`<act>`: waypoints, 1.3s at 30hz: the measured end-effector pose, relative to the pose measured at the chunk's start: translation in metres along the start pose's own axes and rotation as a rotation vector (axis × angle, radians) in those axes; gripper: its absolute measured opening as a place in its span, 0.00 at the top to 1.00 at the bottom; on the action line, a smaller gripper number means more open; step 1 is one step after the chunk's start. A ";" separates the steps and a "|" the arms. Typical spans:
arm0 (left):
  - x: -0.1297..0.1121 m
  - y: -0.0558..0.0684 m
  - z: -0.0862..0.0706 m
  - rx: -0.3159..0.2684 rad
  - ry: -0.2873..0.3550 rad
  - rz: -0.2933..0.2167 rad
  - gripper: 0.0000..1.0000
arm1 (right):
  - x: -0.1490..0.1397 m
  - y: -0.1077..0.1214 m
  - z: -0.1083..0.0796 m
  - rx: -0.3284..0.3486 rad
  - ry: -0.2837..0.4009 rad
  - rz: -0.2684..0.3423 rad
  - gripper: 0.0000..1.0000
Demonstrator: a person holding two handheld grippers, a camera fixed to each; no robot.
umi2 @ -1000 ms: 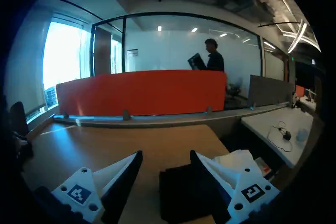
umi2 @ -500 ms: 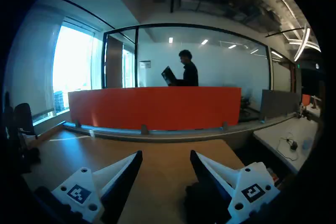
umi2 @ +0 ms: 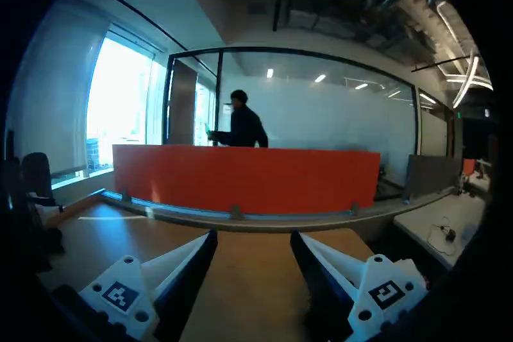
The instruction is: Fold towel
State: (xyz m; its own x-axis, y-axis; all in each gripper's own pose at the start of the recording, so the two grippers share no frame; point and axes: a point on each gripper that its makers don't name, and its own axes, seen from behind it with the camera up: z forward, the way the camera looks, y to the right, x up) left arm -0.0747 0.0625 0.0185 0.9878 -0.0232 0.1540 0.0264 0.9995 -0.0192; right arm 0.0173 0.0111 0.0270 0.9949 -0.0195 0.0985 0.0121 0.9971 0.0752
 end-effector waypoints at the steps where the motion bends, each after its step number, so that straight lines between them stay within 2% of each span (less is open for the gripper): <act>1: 0.001 0.000 0.000 -0.001 0.002 -0.003 0.06 | 0.000 -0.004 0.000 0.004 0.002 -0.002 0.12; 5: 0.004 -0.001 0.000 -0.002 0.015 -0.004 0.06 | 0.003 -0.019 0.002 0.016 0.001 -0.012 0.13; 11: 0.007 0.001 -0.001 -0.012 0.034 0.001 0.06 | 0.012 -0.028 0.002 0.010 0.012 -0.015 0.13; 20: 0.008 0.002 0.001 -0.013 0.067 0.035 0.06 | 0.018 -0.039 0.000 0.025 -0.011 0.001 0.13; 25: 0.011 -0.005 -0.003 0.002 0.095 0.052 0.06 | 0.026 -0.045 -0.001 0.029 -0.014 0.030 0.12; 32: 0.007 -0.013 -0.007 0.020 0.121 0.101 0.06 | 0.029 -0.051 -0.002 0.034 -0.020 0.079 0.08; 39: -0.008 -0.018 -0.008 0.013 0.149 0.093 0.06 | 0.024 -0.061 -0.002 0.033 -0.016 0.076 0.08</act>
State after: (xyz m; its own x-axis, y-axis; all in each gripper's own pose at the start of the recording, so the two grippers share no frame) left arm -0.0818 0.0443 0.0096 0.9978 0.0668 0.0042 -0.0667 0.9977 -0.0133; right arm 0.0410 -0.0495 0.0226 0.9912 0.0544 0.1209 -0.0667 0.9928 0.0999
